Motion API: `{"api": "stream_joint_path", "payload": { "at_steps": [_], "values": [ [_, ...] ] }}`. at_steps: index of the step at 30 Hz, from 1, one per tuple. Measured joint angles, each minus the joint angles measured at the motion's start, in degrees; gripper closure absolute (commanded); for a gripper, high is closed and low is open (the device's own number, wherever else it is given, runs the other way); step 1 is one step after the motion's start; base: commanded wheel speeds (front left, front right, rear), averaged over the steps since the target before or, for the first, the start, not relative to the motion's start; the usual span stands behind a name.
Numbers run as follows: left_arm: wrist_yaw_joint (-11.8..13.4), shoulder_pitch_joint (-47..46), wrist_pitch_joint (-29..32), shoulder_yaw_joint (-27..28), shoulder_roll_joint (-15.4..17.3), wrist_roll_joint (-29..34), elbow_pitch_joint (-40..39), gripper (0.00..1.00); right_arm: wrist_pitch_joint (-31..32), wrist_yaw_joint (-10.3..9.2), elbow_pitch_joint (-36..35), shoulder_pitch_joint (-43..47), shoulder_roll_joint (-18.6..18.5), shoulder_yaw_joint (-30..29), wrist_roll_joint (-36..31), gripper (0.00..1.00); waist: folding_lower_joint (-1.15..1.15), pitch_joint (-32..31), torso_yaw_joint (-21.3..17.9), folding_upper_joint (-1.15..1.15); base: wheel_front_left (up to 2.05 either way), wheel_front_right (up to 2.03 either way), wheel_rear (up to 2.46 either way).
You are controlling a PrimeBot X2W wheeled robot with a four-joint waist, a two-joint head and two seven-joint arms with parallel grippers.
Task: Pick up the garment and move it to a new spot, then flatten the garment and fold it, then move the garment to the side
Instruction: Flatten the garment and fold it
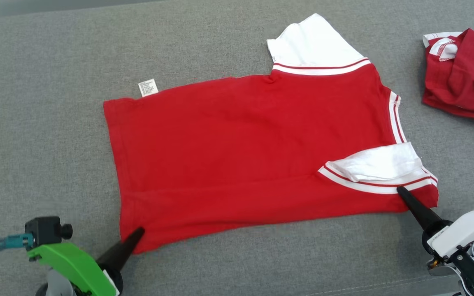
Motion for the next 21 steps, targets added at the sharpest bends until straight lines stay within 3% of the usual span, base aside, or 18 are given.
{"api": "stream_joint_path", "payload": {
  "at_steps": [1, 2, 3, 4, 5, 6, 13, 16, 19, 21],
  "values": [
    [0.3, 1.4, -0.1, 0.3, -0.2, -0.3, -0.3, 1.00, 0.3, 0.00, -0.2, 0.3, 0.0, 0.0, 0.2, 1.00, 0.00, 0.2, 0.0, 0.00, 0.00, 0.00, 0.00],
    [0.4, 2.6, -0.1, 0.7, -0.2, -0.5, -0.4, 1.00, 0.3, 0.00, -0.3, 0.4, 0.0, 0.0, 0.2, 0.92, 0.00, 0.5, -0.1, 0.00, 0.00, 0.00, 0.00],
    [0.6, 3.6, -0.1, 0.8, -0.2, -0.6, -0.5, 1.00, 0.3, 0.00, -0.4, 0.4, -0.1, 0.0, 0.1, 0.67, 0.00, 0.7, -0.2, 0.00, 0.00, 0.00, 0.00],
    [0.7, 4.3, -0.1, 0.8, -0.2, -0.6, -0.6, 0.96, 0.3, 0.00, -0.5, 0.4, -0.2, 0.0, -0.1, 0.54, 0.00, 1.0, -0.4, 0.00, 0.00, 0.00, 0.00],
    [0.7, 4.7, -0.1, 0.8, -0.1, -0.6, -0.7, 0.05, 0.3, -0.01, -0.6, 0.4, -0.4, 0.0, -0.4, 0.00, 0.00, 1.3, -0.5, 0.00, 0.00, 0.00, 0.00],
    [0.7, 4.7, 0.0, 0.5, 0.2, -0.3, -0.9, 0.00, 0.3, -0.01, -0.8, 0.4, -0.8, 0.0, -0.8, 0.00, 0.00, 1.7, -0.6, 0.00, 0.00, 0.00, 0.00],
    [1.3, 2.2, -0.9, 3.2, 6.9, 7.8, -4.5, 0.00, 0.7, 0.00, -7.7, -1.5, -7.8, -1.4, -6.2, 0.00, 0.00, 4.5, -0.4, 0.00, 0.00, 0.00, 0.00],
    [1.3, -2.7, -1.6, 5.2, 10.5, 11.9, -6.8, 0.00, 0.7, -0.01, -11.8, -8.3, -10.1, -2.7, -8.4, 0.00, 0.00, 6.0, -0.1, 0.00, 0.00, 0.00, 0.00],
    [1.3, -10.0, -0.8, 4.7, 10.8, 13.4, -8.4, 0.00, 1.5, -0.12, -14.4, -16.0, -12.2, -2.4, -11.0, 0.00, 0.00, 7.8, 0.2, 0.00, 0.00, 0.00, 0.00],
    [1.3, -13.6, 0.7, 3.4, 11.0, 15.0, -8.2, 0.00, 2.4, -1.20, -15.0, -20.5, -12.5, -1.8, -11.6, 0.00, 0.00, 9.1, 0.4, 0.00, 0.00, 0.00, 0.00]
  ]
}}
